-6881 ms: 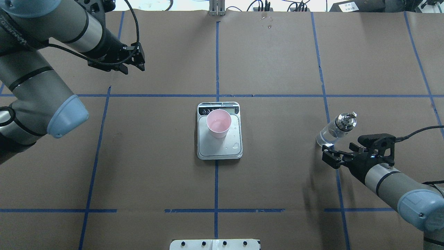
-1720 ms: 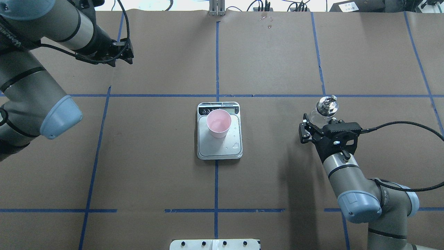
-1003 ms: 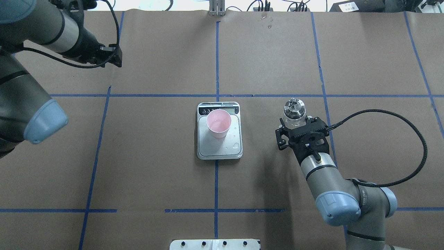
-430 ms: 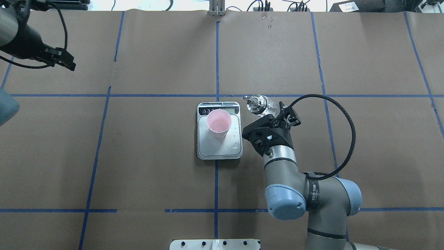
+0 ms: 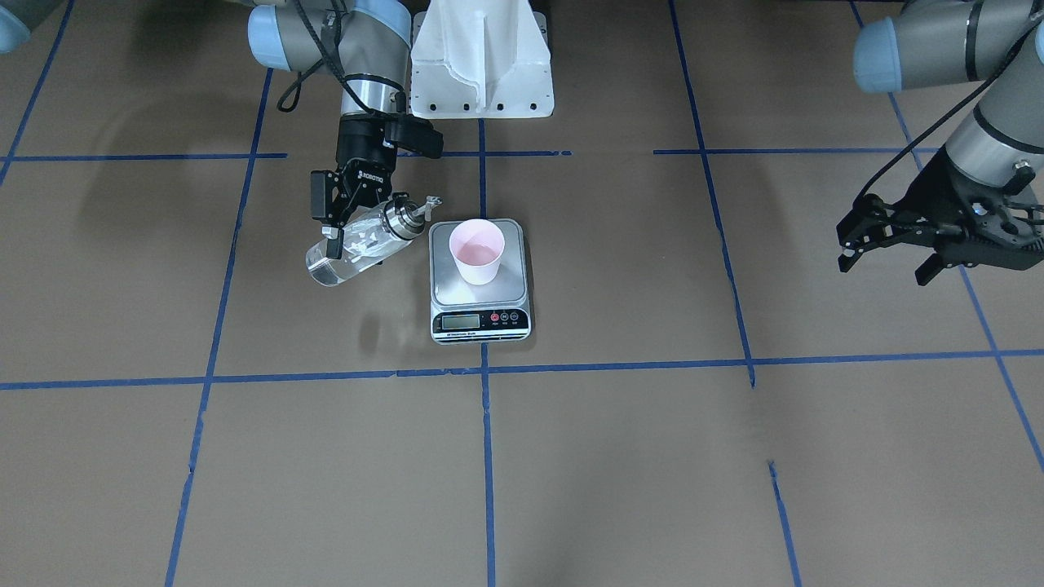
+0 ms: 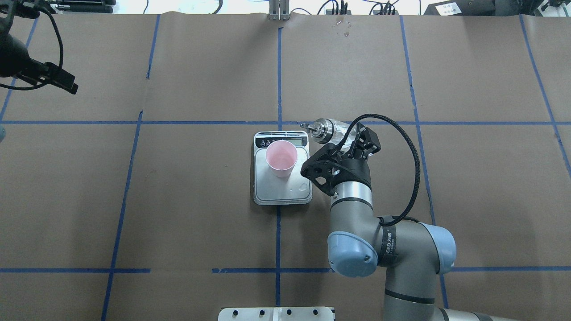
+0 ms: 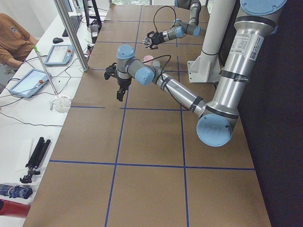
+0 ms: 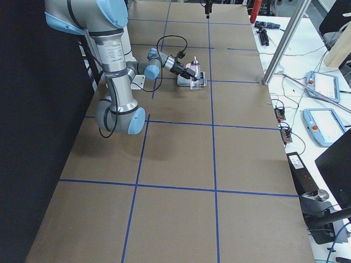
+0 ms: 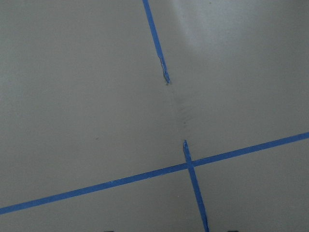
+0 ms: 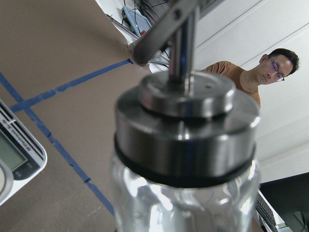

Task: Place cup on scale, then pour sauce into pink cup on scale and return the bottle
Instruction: 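Carry the bottle with the right gripper over the pink cup, then tilt the bottle spout down over the pink cup with the right gripper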

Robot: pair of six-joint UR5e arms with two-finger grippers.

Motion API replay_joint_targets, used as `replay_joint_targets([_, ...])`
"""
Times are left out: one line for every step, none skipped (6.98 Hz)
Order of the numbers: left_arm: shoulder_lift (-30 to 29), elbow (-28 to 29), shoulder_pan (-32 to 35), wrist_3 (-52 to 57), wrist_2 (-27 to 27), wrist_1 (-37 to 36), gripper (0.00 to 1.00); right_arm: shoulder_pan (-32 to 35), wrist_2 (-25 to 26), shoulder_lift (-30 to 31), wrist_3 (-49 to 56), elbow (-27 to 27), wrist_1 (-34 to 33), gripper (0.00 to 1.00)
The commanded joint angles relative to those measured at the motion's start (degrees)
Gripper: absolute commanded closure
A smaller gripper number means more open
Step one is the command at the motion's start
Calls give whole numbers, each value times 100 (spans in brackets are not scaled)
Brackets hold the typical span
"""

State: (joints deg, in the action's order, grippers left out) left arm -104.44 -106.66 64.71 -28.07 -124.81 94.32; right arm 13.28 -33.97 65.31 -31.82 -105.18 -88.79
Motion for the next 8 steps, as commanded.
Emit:
replay_joint_targets([64,48,16,21,-8,-1,0,-19,118,-324,358,-3,-1179,100])
replay_joint_targets([64,179,16,-40,-104,-10,0,-62,127,-343,439,-3,-1454,100])
replay_joint_targets([64,241,7,-41,-140,8,0,-63,136,-352,953,-11,-1475,100])
replay_joint_targets([64,242,16,-58,-149,16,0,-63,136,-422,1219,15,-1484,100])
replay_joint_targets([64,224,16,-58,-140,34,0,-54,136,-431,1378,15,-1492,100])
replay_joint_targets([55,198,16,-58,-149,43,0,-45,145,-423,1719,15,-1510,100])
replay_joint_targets([64,172,16,-58,-149,52,0,-45,145,-423,1810,15,-1519,100])
replay_joint_targets([64,163,16,-50,-149,52,0,-36,180,-423,2063,15,-1519,100])
